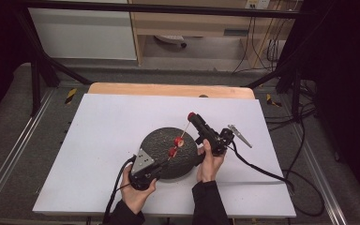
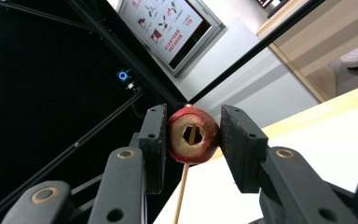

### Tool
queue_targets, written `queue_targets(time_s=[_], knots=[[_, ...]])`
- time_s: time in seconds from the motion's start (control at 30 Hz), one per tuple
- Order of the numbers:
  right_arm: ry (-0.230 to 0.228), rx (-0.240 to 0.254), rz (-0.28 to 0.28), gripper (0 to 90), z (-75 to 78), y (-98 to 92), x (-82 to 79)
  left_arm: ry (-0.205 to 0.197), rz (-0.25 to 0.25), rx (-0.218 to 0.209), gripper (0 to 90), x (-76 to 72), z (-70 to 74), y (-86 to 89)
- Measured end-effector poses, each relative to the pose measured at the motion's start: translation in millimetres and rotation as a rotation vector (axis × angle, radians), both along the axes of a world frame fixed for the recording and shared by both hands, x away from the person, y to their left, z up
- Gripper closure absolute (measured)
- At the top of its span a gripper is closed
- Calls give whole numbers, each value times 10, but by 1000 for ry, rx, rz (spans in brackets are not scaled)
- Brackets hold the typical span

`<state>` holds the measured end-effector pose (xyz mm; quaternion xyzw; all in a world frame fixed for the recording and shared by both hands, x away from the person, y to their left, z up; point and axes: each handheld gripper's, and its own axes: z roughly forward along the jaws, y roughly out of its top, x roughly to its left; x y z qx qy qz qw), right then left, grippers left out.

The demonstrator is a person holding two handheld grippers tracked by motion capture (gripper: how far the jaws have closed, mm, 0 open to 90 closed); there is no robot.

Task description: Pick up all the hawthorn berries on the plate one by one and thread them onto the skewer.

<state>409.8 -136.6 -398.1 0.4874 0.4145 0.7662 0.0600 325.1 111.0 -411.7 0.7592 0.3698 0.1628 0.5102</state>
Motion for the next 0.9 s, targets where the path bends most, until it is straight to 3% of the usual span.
queue_targets(time_s=[0.9], knots=[[18,-49,52,632,-71,48,-101,-1,-3,-19,884,175,77,-79]])
